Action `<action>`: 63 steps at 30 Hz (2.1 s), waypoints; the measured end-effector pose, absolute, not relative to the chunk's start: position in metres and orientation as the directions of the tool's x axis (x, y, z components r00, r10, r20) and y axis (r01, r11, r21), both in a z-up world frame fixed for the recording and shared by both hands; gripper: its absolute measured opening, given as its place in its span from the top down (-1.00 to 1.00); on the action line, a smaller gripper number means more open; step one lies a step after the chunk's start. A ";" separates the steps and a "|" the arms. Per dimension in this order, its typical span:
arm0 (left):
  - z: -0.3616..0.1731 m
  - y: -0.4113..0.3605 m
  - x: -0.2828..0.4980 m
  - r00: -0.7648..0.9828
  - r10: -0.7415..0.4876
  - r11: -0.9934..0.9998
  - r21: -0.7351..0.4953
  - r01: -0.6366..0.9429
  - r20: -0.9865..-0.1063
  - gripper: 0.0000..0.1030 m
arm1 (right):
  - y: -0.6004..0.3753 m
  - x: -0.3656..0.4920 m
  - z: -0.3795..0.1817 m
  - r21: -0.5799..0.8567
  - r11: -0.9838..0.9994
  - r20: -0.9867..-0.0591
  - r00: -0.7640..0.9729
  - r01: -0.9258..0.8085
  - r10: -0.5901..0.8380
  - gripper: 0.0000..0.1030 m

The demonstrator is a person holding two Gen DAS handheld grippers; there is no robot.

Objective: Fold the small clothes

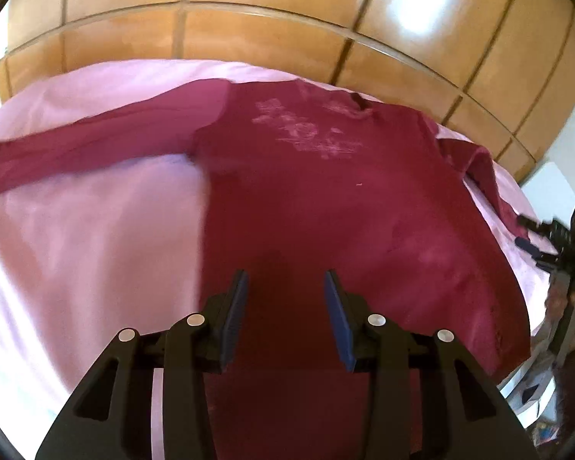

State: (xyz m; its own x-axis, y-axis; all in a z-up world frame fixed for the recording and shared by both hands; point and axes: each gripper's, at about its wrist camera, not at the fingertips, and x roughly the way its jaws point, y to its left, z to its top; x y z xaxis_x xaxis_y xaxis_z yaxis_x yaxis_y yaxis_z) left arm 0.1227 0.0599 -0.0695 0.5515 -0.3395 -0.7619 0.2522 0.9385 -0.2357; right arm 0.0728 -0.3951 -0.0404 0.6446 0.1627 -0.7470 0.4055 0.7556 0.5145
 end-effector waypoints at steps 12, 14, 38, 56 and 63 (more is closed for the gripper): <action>-0.087 0.032 0.141 0.513 -0.310 0.944 -0.196 0.266 -0.800 0.23 | -0.553 0.047 -0.093 0.613 0.318 -0.749 0.660 0.723 -0.056 -0.12; -0.090 0.031 0.143 0.507 -0.303 0.947 -0.195 0.256 -0.807 0.23 | -0.558 0.064 -0.095 0.567 0.346 -0.778 0.624 0.747 -0.071 0.34; -0.076 0.051 0.159 0.513 -0.403 0.915 -0.343 0.212 -0.758 0.23 | -0.446 0.241 0.074 0.465 0.816 -0.641 0.767 0.344 0.042 0.88; -0.059 0.080 0.220 0.576 -0.449 0.876 -0.463 0.134 -0.683 0.23 | -0.224 0.302 0.032 0.457 0.888 -0.663 0.650 -0.041 0.371 -0.17; -0.068 0.064 0.275 0.551 -0.461 0.868 -0.482 0.118 -0.696 0.23 | -0.313 0.228 0.010 0.351 0.925 -0.747 0.639 0.147 0.182 -0.34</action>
